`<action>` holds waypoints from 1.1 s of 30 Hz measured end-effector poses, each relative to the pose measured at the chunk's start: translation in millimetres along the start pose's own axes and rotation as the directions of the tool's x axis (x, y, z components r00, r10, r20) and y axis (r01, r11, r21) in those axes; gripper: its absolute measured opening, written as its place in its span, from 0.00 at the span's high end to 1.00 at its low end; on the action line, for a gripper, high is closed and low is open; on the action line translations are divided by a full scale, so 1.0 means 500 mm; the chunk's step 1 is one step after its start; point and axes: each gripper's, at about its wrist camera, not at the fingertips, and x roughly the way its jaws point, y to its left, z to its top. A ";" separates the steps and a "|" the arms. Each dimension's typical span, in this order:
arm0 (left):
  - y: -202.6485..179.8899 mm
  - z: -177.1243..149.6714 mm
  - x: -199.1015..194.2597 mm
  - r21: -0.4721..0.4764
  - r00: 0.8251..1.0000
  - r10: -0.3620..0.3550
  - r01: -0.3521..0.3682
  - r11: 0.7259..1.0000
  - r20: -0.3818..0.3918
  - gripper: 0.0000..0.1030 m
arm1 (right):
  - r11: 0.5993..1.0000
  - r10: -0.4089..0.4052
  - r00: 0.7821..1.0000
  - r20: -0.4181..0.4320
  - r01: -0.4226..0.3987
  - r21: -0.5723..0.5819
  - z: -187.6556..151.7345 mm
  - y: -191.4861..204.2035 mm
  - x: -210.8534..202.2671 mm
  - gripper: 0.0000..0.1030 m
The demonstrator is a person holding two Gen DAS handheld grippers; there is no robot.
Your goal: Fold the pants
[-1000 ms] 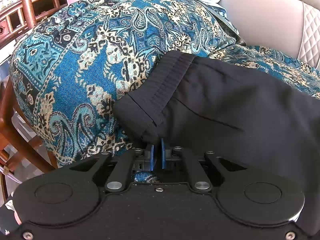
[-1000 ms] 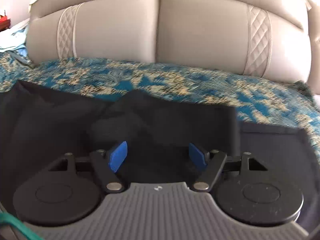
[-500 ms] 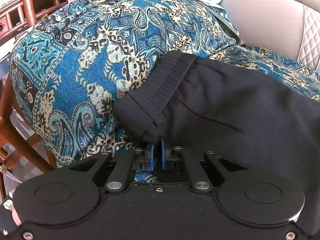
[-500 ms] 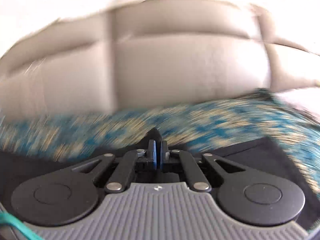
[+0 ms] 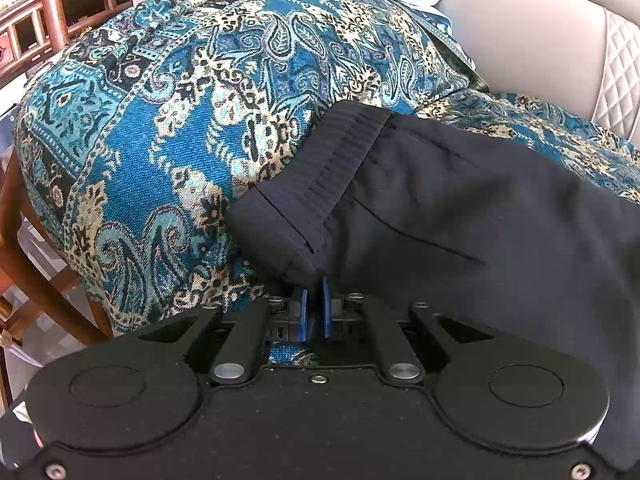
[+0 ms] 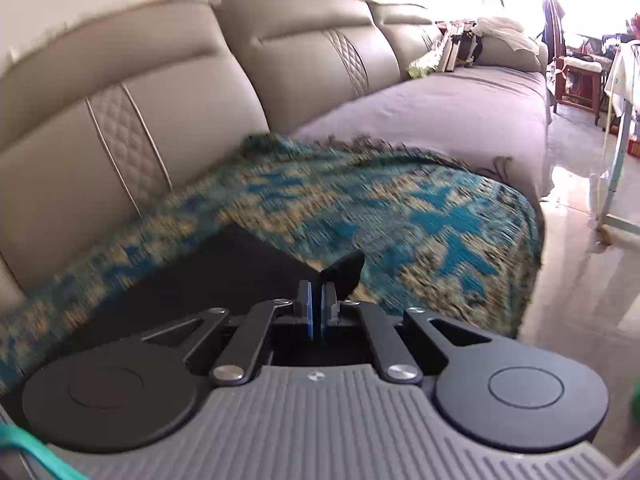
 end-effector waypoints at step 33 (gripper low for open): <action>-0.439 -0.031 -0.151 0.367 0.875 -0.484 0.461 0.808 -0.033 0.80 | 0.433 0.626 0.673 -0.394 -0.720 -0.541 -0.263 0.538 -0.204 0.30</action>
